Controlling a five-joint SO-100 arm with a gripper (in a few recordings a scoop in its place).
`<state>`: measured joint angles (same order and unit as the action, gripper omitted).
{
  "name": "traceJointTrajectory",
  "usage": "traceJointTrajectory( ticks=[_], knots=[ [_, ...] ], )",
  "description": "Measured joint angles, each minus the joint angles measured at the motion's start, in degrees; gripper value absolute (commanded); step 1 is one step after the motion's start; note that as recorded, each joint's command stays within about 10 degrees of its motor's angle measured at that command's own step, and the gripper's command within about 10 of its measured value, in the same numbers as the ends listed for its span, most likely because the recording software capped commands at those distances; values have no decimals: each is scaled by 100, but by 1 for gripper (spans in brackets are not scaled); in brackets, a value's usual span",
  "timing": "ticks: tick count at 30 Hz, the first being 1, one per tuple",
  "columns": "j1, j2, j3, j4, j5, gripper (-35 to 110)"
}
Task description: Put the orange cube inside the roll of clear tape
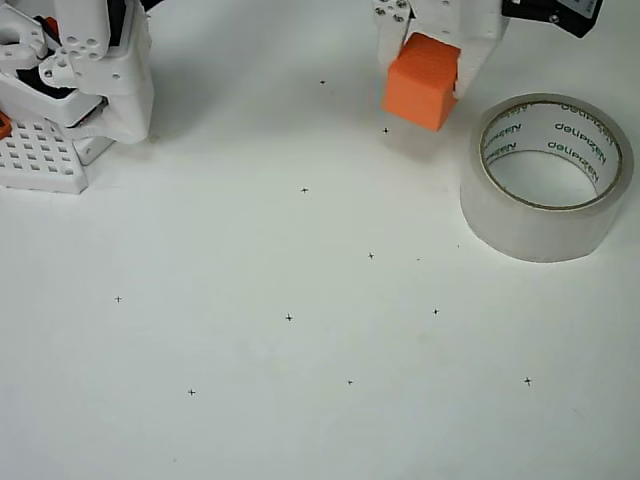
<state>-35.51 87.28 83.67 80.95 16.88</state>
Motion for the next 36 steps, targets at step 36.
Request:
traceJointTrajectory(
  ticks=[36],
  knots=[
    [431,-2479,-5396,1969,-1371,16]
  ],
)
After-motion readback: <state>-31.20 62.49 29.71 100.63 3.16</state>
